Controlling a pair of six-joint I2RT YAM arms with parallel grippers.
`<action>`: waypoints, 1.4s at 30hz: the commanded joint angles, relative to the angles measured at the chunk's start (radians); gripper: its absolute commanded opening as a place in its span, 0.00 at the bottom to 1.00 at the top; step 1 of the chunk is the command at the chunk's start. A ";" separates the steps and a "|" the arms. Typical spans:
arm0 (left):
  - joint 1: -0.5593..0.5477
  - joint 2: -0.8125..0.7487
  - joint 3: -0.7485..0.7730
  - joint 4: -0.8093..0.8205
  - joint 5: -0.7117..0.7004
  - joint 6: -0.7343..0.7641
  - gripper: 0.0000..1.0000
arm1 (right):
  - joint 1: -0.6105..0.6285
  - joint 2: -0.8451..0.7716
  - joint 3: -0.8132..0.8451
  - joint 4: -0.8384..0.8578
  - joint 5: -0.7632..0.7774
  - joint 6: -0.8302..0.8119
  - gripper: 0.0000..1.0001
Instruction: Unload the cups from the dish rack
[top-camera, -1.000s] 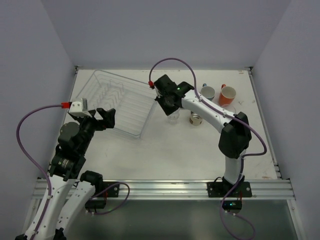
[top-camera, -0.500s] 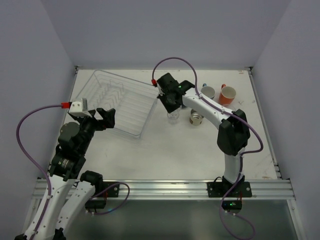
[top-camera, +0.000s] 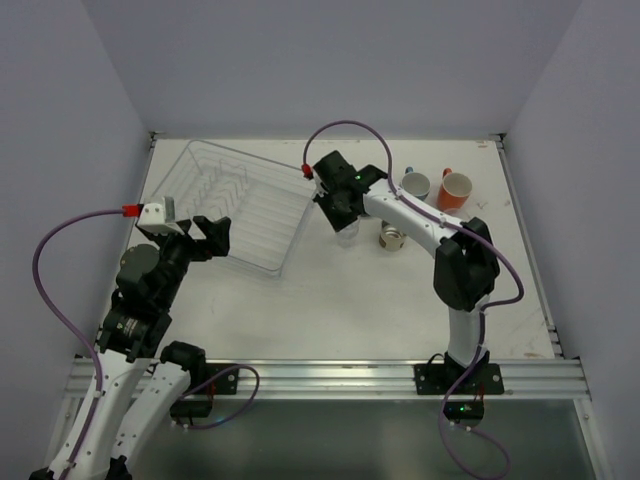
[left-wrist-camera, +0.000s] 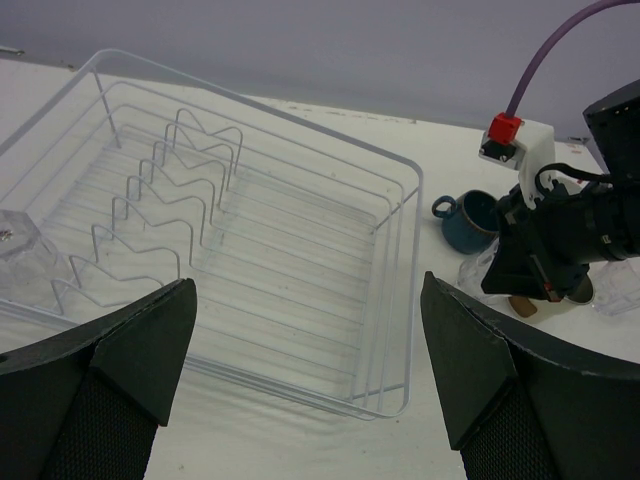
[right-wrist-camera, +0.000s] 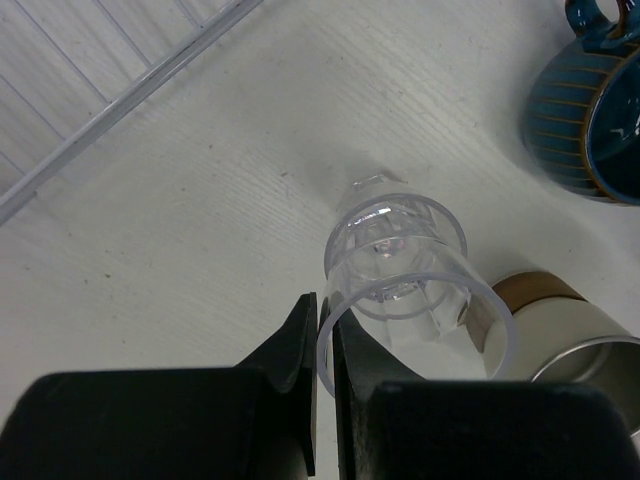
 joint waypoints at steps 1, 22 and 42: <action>-0.007 -0.007 -0.012 0.025 -0.023 0.021 1.00 | -0.001 0.027 0.005 0.016 -0.035 -0.003 0.00; -0.004 0.079 0.034 0.045 -0.048 -0.039 1.00 | 0.001 -0.182 -0.020 0.140 0.015 0.043 0.73; 0.255 0.735 0.308 0.067 -0.355 -0.194 0.96 | 0.031 -0.791 -0.714 0.692 -0.092 0.292 0.78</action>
